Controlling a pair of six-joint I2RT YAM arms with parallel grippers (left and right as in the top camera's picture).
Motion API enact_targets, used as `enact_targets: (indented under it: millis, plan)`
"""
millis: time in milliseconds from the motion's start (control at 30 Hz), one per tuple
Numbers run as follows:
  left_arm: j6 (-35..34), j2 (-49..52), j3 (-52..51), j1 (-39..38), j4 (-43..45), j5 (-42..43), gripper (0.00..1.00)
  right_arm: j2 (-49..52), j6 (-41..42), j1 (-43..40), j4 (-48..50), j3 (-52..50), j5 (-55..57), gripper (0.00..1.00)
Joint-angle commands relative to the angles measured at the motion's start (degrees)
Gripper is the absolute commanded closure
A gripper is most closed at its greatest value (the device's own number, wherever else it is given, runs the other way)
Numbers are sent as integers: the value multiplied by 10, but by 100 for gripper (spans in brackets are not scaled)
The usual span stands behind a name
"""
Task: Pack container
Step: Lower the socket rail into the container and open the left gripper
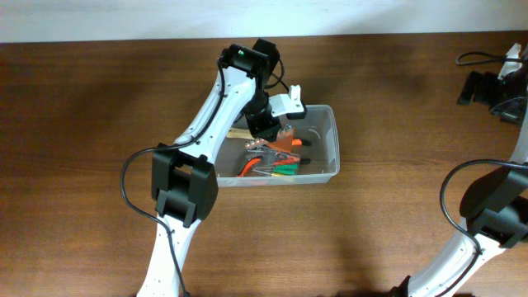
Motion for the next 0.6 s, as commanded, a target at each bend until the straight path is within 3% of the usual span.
enact_targets:
  millis: [0, 333, 367, 567]
  plan:
    - [9, 9, 0, 1, 1, 15, 97, -5, 3, 3, 0, -2, -1, 1]
    - [5, 39, -1, 2, -1, 25, 96, -5, 3, 3, 0, -2, -1, 1]
    - [5, 39, -1, 2, 0, 26, 90, -5, 3, 3, 0, -2, -1, 1]
    - [5, 39, -1, 2, 0, 25, 89, -5, 3, 3, 0, -2, -1, 1]
